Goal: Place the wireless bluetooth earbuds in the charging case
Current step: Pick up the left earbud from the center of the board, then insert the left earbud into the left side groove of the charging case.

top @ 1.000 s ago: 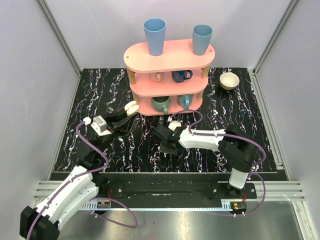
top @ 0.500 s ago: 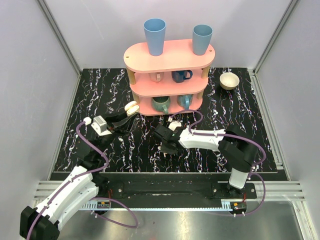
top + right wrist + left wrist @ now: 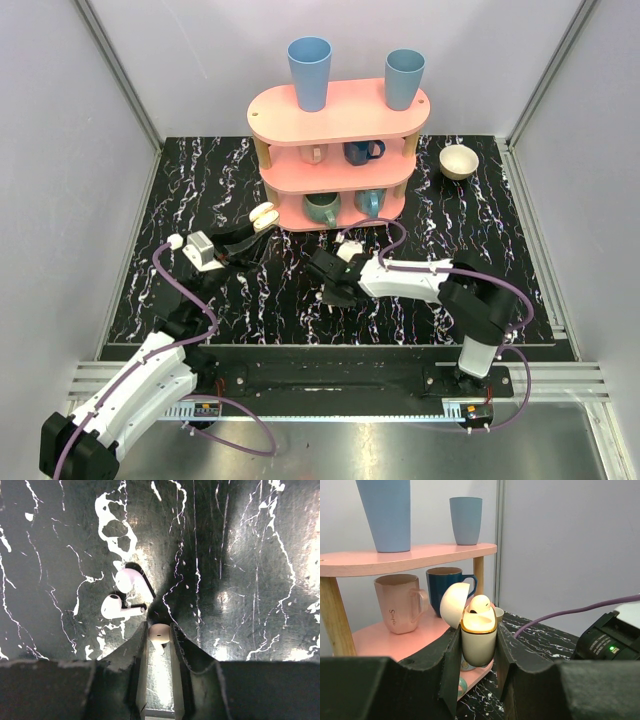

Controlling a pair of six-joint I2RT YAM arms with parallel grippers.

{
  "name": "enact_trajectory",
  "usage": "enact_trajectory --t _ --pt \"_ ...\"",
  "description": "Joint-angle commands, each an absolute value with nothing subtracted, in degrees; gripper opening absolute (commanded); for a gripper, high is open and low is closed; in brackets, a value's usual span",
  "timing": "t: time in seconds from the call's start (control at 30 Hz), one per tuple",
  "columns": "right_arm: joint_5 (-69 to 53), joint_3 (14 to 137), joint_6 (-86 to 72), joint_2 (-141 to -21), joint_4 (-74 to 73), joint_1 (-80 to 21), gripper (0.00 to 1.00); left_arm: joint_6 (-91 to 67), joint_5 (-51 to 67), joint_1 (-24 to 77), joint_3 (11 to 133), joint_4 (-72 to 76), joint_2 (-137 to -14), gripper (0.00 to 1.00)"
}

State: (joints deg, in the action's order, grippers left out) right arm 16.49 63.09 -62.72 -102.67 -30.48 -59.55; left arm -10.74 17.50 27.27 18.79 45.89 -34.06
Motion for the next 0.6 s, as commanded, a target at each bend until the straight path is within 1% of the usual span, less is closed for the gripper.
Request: enact_trajectory --t 0.0,0.07,0.27,0.37,0.4,0.43,0.5,0.53,0.57 --pt "22.8 61.4 -59.7 -95.6 -27.8 -60.3 0.05 -9.8 16.6 26.9 19.2 47.0 -33.5 0.00" --pt "26.4 59.5 -58.0 -90.6 -25.5 -60.7 0.02 -9.9 16.3 26.9 19.4 47.0 -33.7 0.00" --pt "34.8 54.8 -52.6 -76.6 -17.4 -62.6 0.01 -10.7 16.4 26.9 20.1 48.1 -35.3 0.00" --pt "38.4 53.8 -48.5 -70.2 -13.6 -62.9 0.01 -11.0 16.7 26.9 20.7 48.2 -36.3 0.00" --pt "39.1 53.4 -45.0 -68.6 -11.7 -63.0 0.01 -11.1 17.0 26.9 20.9 48.3 -36.4 0.00" --pt "39.8 52.8 -42.9 -65.5 -7.2 -62.9 0.00 -11.3 17.0 26.9 20.9 48.5 -36.6 0.00" --pt "40.3 51.0 -36.7 -62.7 -1.3 -63.0 0.00 -11.9 17.1 26.9 21.3 49.1 -37.3 0.00" --pt "40.3 49.8 -34.4 -60.5 5.4 -63.0 0.00 -12.4 17.3 26.9 22.0 48.6 -37.8 0.00" --pt "40.4 49.4 -32.4 -59.7 8.1 -63.0 0.00 -12.5 18.1 26.9 22.5 48.0 -38.0 0.00"
